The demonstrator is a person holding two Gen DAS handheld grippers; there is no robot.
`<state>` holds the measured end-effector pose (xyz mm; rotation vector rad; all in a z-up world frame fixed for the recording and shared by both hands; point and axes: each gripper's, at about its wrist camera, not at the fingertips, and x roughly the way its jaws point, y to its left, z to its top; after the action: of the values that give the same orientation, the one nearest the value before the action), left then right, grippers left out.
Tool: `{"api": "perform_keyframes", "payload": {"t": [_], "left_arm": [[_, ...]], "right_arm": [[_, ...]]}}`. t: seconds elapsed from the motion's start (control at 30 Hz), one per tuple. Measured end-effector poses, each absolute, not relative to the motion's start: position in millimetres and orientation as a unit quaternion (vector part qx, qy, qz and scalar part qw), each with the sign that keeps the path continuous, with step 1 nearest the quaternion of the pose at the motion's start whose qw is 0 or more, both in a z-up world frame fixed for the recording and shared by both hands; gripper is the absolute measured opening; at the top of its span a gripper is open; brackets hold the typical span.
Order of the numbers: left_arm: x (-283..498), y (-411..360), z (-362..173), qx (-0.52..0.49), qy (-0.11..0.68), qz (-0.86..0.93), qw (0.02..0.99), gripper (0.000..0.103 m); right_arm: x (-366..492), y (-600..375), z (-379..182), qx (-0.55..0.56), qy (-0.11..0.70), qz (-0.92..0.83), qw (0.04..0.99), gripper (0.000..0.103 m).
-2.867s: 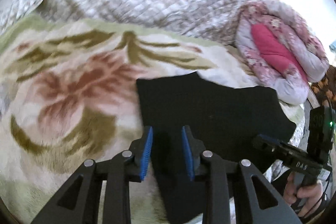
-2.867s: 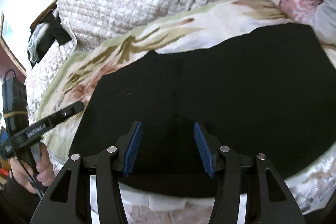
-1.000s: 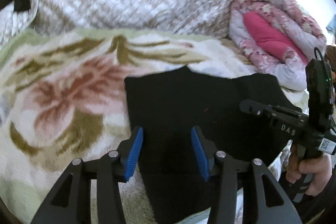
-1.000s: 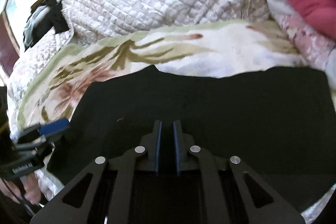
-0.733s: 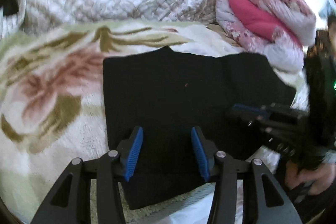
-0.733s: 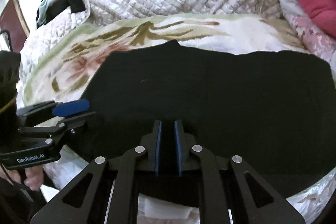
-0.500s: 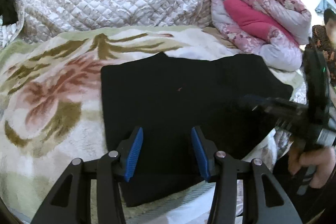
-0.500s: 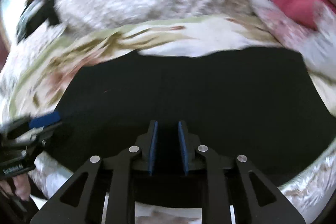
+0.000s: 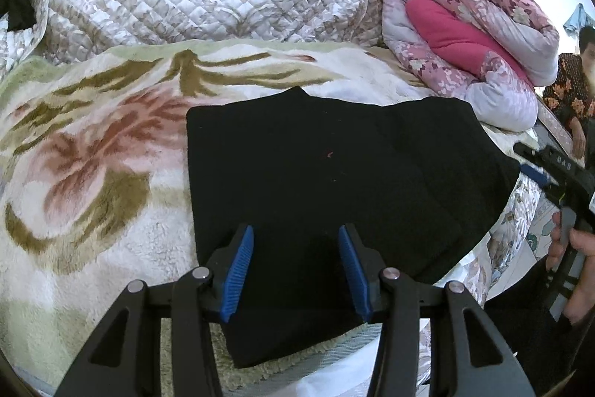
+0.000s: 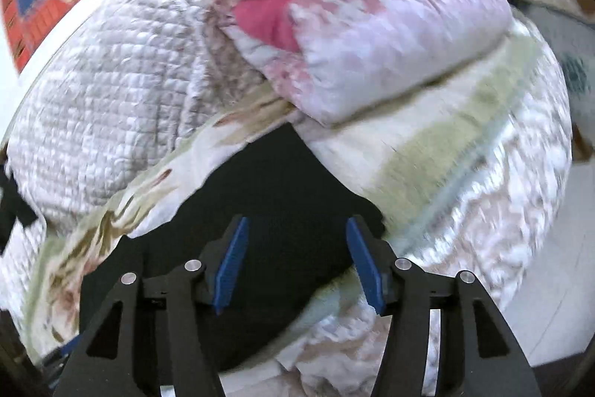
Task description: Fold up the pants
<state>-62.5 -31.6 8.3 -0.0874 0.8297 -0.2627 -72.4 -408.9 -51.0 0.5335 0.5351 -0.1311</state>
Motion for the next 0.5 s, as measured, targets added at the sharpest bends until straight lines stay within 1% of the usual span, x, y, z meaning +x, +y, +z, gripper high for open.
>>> {"api": "perform_keyframes", "payload": {"t": [0.13,0.27,0.37,0.43,0.5], "left_arm": [[-61,-33,8,-0.04,0.402,-0.125,0.906,0.051],[-61,-34,8,-0.04,0.402,-0.125,0.906,0.051],[-61,-33,8,-0.039,0.402,-0.125,0.906,0.051],[-60,-33,7,-0.04,0.402,-0.125,0.906,0.051],[-61,-33,7,-0.039,0.402,-0.126,0.906,0.051]], "right_arm": [[-75,-410,-65,0.296,0.293,-0.057,0.908,0.057],[-72,-412,-72,0.335,0.292,-0.01,0.896,0.057],[-63,-417,-78,0.358,0.289,-0.009,0.888,0.06],[-60,-423,-84,0.384,0.285,-0.009,0.879,0.06],[-60,-422,-83,0.382,0.284,-0.014,0.879,0.06]]}}
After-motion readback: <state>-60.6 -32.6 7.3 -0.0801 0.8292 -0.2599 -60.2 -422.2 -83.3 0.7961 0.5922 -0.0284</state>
